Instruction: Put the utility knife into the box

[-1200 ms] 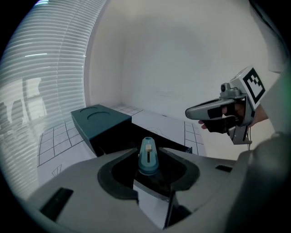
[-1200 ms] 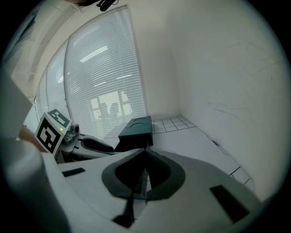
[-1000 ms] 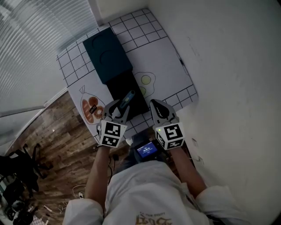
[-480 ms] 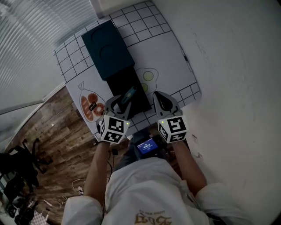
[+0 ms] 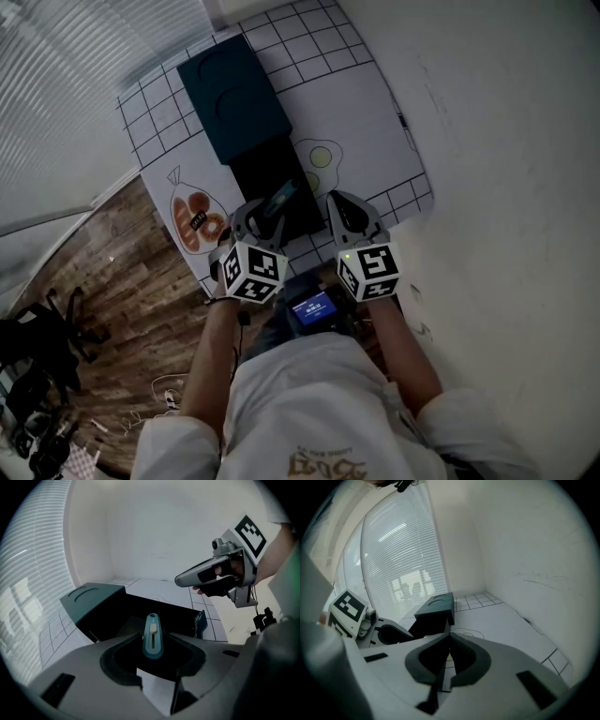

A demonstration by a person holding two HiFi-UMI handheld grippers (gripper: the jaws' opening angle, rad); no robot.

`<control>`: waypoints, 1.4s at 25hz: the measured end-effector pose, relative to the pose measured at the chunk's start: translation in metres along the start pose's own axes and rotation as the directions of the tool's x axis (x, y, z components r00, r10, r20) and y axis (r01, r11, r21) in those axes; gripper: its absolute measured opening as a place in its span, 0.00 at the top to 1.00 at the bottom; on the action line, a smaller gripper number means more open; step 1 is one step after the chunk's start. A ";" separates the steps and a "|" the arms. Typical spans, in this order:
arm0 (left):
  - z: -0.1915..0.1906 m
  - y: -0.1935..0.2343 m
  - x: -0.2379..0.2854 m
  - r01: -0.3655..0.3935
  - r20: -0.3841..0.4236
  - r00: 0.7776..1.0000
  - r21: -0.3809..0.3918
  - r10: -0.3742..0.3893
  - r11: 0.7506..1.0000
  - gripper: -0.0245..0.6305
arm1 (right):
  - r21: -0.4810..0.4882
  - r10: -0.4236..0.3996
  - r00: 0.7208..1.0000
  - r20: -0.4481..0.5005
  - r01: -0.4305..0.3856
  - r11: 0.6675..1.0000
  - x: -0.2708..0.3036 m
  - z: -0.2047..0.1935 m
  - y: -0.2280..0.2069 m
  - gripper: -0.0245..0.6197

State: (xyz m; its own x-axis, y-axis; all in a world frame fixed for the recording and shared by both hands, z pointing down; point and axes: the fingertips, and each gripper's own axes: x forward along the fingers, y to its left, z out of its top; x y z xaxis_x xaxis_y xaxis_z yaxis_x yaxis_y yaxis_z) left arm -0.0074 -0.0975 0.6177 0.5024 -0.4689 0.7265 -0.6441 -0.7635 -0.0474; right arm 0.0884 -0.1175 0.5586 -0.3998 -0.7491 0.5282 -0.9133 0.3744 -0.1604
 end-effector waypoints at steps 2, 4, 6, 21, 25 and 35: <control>-0.001 0.000 0.000 -0.005 -0.001 1.000 -0.007 0.005 1.000 0.73 | -0.003 0.001 1.000 0.001 -0.001 1.000 0.000 0.000 0.001 0.95; -0.001 0.001 0.000 -0.011 -0.007 1.000 -0.009 0.011 1.000 0.73 | -0.005 -0.002 1.000 0.004 0.002 1.000 -0.002 0.000 0.000 0.95; -0.001 0.001 0.000 -0.015 -0.014 1.000 -0.008 0.015 1.000 0.73 | -0.005 -0.005 1.000 0.004 0.005 1.000 -0.005 0.000 -0.002 0.95; 0.008 0.004 -0.010 -0.004 -0.024 1.000 -0.143 0.000 0.990 0.76 | -0.018 -0.012 0.999 0.034 0.012 1.000 -0.018 0.007 -0.001 0.95; 0.018 0.013 -0.028 -0.041 0.040 0.998 -0.171 0.049 0.984 0.93 | -0.042 -0.002 0.999 0.054 0.005 0.999 -0.026 0.017 0.007 0.95; 0.037 0.042 -0.100 -0.118 0.203 0.962 -0.292 0.182 0.949 0.95 | -0.050 -0.009 0.986 0.169 0.018 0.999 -0.063 0.048 0.027 0.95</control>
State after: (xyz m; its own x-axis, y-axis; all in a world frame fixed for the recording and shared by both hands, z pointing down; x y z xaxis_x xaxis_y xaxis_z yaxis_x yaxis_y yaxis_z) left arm -0.0626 -0.0992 0.5177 0.4835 -0.6800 0.5512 -0.8388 -0.5400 0.0696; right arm 0.0857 -0.0863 0.4812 -0.3990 -0.8338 0.3814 -0.9152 0.3880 -0.1091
